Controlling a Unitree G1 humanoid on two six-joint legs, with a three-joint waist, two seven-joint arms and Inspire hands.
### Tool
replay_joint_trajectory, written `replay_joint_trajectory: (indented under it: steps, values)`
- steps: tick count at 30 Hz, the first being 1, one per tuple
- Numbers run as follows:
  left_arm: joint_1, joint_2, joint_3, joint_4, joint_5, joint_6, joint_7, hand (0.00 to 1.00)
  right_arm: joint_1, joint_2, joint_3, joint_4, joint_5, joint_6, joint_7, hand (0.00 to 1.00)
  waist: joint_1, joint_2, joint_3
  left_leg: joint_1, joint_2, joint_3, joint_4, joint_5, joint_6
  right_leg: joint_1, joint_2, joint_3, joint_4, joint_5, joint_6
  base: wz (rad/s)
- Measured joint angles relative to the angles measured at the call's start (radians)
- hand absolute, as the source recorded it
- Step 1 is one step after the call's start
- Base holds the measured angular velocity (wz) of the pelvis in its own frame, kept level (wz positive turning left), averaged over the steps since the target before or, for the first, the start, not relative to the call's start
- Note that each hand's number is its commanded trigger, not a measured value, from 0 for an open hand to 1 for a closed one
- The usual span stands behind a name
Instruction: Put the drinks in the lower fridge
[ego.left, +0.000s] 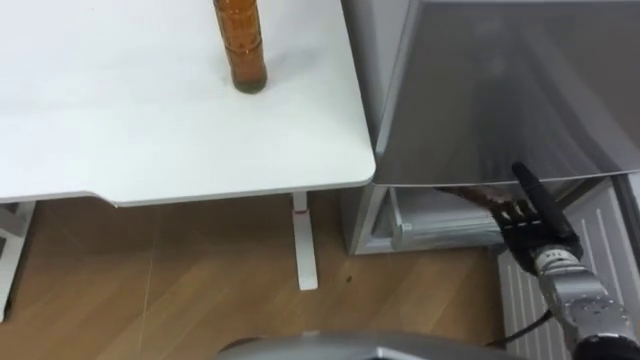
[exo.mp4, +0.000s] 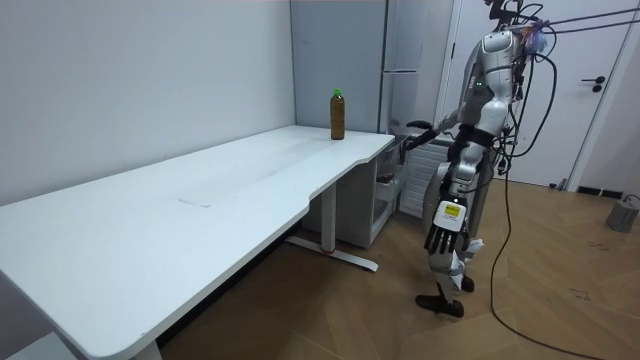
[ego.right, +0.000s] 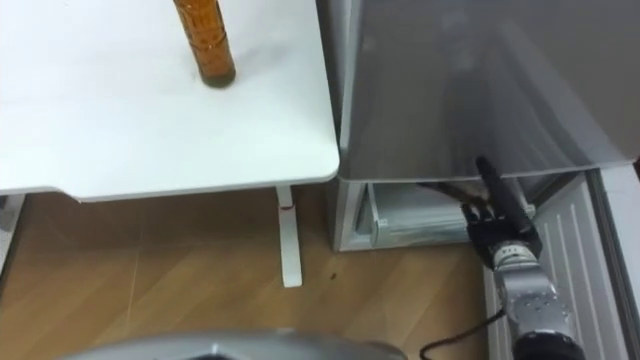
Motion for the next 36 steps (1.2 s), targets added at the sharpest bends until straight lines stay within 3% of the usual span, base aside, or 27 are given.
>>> replay_joint_trajectory:
  steps: [6,9,14,17,26,29,33,36]
  values:
    - [-0.013,-0.015,0.004,0.011,-0.006,-0.025,0.016,0.00,0.042,0.048,0.044,0.149,-0.169,-0.004,0.044,0.00,-0.006,0.008,0.0059,-0.008,0.002,-0.005,-0.010,-0.002,-0.006,0.003,0.005,-0.007,-0.015,0.002,-0.002,0.01]
    - [-0.012,-0.017,0.013,0.010,-0.002,-0.036,0.016,0.00,0.051,0.051,0.045,0.233,-0.338,-0.003,0.053,0.00,-0.004,0.013,0.0084,-0.010,0.002,-0.008,-0.010,-0.003,-0.007,0.004,0.005,-0.011,-0.015,0.002,-0.002,0.04]
    - [-0.017,-0.021,0.050,0.030,0.001,-0.050,0.016,0.00,0.049,0.052,0.061,0.401,-0.752,-0.002,0.075,0.00,-0.001,0.016,0.0102,-0.001,0.001,-0.011,-0.020,-0.003,-0.007,0.007,0.005,-0.012,-0.016,0.002,-0.002,0.00]
    - [-0.019,-0.022,0.050,0.064,0.001,-0.050,0.015,0.00,0.049,0.058,0.070,0.459,-0.866,0.007,0.073,0.00,0.001,0.014,0.0107,-0.002,0.001,-0.011,-0.019,-0.003,-0.007,0.009,0.006,-0.009,-0.015,0.003,-0.002,-0.03]
    - [-0.028,-0.028,0.055,0.099,-0.004,-0.018,0.013,0.00,0.046,0.058,0.081,0.510,-1.007,0.009,0.064,0.00,0.004,0.009,0.0126,-0.001,0.001,-0.012,-0.007,-0.004,-0.006,0.010,0.005,-0.005,-0.026,0.002,-0.003,0.00]
    - [-0.041,-0.028,0.063,0.096,-0.050,-0.015,0.034,0.00,0.048,0.058,0.079,0.524,-1.017,0.015,0.061,0.00,-0.003,0.006,0.0138,0.001,-0.007,-0.036,-0.007,-0.004,-0.005,0.029,0.005,-0.010,-0.046,0.001,-0.001,0.13]
    - [-0.064,-0.029,0.150,0.081,-0.130,-0.018,0.104,0.00,0.048,0.056,0.060,0.528,-1.032,0.030,0.040,0.00,0.000,0.007,0.0138,0.012,-0.012,-0.052,-0.013,-0.004,-0.004,0.034,0.006,-0.009,-0.050,0.001,-0.001,0.03]
    - [-0.070,-0.030,0.250,0.009,-0.148,-0.024,0.183,0.00,0.053,0.056,0.054,0.525,-1.121,0.033,0.018,0.00,0.003,0.016,0.0118,0.017,-0.013,-0.058,-0.018,-0.004,-0.005,0.041,0.008,-0.005,-0.049,0.001,-0.001,-0.04]
